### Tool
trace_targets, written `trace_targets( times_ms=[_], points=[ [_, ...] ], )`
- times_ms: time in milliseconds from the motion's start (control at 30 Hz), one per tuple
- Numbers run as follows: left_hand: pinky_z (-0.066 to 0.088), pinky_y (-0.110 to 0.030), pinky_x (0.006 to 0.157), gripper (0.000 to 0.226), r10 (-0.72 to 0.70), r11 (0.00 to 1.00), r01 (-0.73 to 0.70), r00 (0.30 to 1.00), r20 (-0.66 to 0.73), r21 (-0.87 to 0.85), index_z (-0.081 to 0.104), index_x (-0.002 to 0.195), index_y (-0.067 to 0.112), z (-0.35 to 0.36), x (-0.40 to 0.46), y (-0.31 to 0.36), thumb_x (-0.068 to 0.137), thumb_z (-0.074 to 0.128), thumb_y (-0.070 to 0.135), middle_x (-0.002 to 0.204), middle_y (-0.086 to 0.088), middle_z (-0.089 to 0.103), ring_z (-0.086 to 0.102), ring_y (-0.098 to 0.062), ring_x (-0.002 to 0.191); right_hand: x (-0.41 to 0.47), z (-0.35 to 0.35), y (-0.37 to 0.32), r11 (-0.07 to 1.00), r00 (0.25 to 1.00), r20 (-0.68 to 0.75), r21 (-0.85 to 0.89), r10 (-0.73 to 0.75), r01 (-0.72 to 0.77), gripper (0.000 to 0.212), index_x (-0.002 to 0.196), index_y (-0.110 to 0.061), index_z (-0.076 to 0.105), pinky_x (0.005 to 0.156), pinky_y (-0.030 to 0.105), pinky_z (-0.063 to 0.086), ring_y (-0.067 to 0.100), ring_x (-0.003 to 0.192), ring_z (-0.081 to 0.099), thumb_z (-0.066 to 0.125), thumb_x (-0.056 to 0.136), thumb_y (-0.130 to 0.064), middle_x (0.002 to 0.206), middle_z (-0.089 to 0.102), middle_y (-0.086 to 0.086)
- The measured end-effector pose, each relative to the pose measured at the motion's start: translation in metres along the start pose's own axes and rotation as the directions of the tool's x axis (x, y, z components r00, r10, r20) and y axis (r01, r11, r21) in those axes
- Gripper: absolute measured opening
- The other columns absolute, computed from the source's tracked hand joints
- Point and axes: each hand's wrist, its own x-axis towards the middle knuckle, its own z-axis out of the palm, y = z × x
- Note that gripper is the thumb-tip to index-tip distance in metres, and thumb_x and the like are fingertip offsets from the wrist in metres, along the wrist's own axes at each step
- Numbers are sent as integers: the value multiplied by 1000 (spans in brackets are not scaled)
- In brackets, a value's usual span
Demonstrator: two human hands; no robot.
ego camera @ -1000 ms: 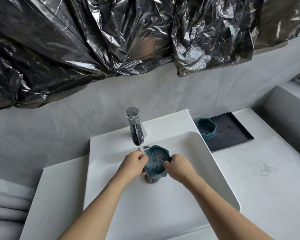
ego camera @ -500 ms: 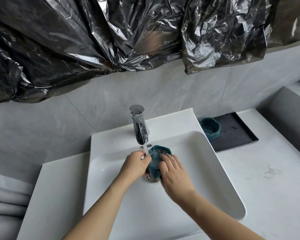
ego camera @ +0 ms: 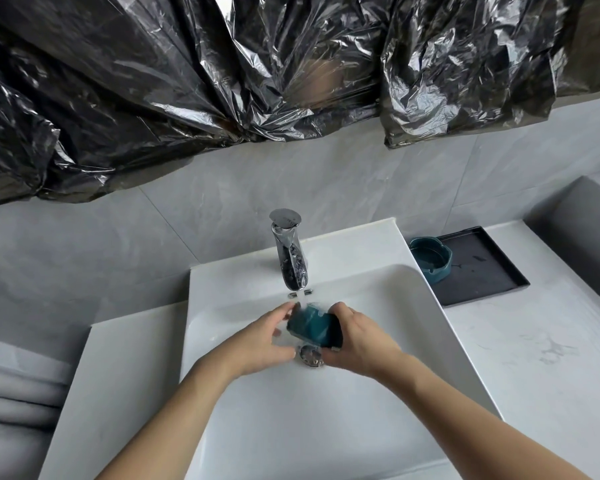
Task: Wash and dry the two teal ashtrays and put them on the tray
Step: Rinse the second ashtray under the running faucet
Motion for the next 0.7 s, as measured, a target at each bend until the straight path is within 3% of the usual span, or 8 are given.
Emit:
trace_targets(
  times_ms=[67, 133, 267, 367, 433, 533, 633, 700],
  points=[
    [34, -22, 111, 89, 137, 981, -123, 987, -80, 152, 21, 153, 39, 1, 3, -5, 77, 67, 36, 152, 23, 28, 35, 2, 137, 8, -6, 1, 1000, 999, 32, 6, 4, -4, 53, 110, -13, 46, 65, 30, 37, 22, 76, 48, 72, 72, -40, 87, 49, -4],
    [31, -25, 115, 88, 233, 951, -196, 962, -141, 240, 29, 151, 33, 1, 10, -6, 74, 68, 45, 152, 21, 30, 33, 3, 138, 16, -9, -1, 1000, 998, 55, 15, 0, -1, 55, 111, -15, 47, 67, 31, 44, 22, 77, 51, 73, 69, -40, 87, 53, -4],
    [49, -31, 93, 52, 280, 928, -210, 938, -204, 309, 48, 119, 39, -2, 20, 3, 72, 70, 46, 118, 19, 52, 55, -4, 106, 26, -12, -5, 998, 997, 74, 57, -32, 28, 53, 112, -16, 49, 70, 30, 48, 21, 78, 54, 73, 69, -36, 89, 57, -4],
    [54, -32, 81, 43, 255, 950, -204, 943, -211, 237, 52, 104, 44, -6, 23, 4, 67, 72, 38, 97, 18, 61, 60, -5, 87, 25, -9, 1, 985, 997, 57, 165, -51, 41, 55, 114, -21, 50, 76, 27, 49, 17, 84, 56, 73, 69, -42, 95, 59, -6],
    [57, -37, 81, 48, 200, 979, -185, 956, -215, 89, 55, 109, 45, -5, 24, -2, 66, 74, 36, 98, 15, 66, 66, -8, 84, 22, -4, 8, 966, 999, 9, 252, -51, 47, 62, 117, -21, 50, 83, 26, 50, 14, 89, 58, 71, 66, -51, 102, 61, -6],
    [58, -45, 83, 56, 149, 983, -169, 962, -227, -70, 55, 118, 41, 0, 24, -10, 66, 77, 38, 109, 12, 66, 69, -17, 85, 20, 5, 19, 956, 999, -25, 293, -19, 26, 62, 119, -19, 53, 89, 32, 51, 15, 92, 60, 71, 66, -46, 105, 63, -3],
    [57, -39, 87, 54, 149, 985, -164, 969, -199, -62, 54, 118, 42, 2, 23, -9, 69, 77, 36, 110, 15, 65, 67, -12, 90, 22, 6, 21, 957, 999, -32, 291, -10, 19, 59, 115, -20, 56, 87, 36, 52, 17, 89, 61, 71, 64, -46, 100, 65, -2],
    [54, -32, 89, 51, 178, 984, -173, 962, -206, 42, 53, 116, 44, 1, 23, -6, 71, 74, 35, 109, 18, 64, 63, -5, 96, 26, 3, 18, 958, 1000, -13, 287, -28, 31, 55, 114, -20, 58, 83, 33, 52, 17, 88, 60, 75, 66, -40, 97, 64, -3]
  ],
)
